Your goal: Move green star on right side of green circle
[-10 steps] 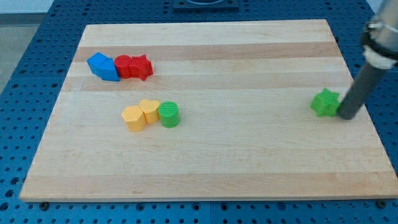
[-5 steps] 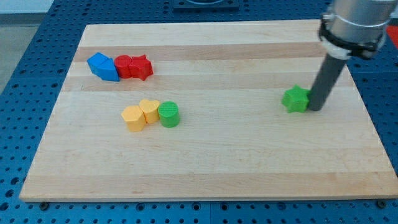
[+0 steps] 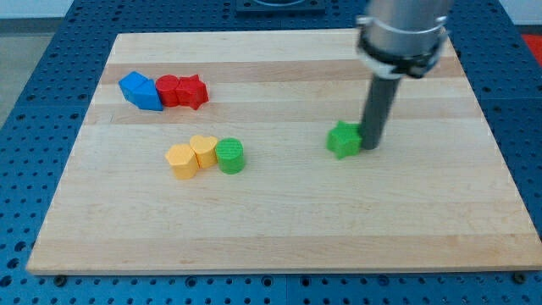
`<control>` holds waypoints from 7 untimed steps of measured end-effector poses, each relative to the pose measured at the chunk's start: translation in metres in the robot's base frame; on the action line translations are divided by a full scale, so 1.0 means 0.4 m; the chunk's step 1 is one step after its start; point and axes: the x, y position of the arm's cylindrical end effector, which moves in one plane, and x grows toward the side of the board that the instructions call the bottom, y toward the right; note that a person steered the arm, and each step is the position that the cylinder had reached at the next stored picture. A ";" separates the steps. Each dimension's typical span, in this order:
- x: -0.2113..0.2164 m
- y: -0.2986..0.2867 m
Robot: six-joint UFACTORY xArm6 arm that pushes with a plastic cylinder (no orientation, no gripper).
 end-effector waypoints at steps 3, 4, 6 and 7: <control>-0.046 -0.094; -0.069 -0.103; -0.025 -0.165; -0.023 -0.180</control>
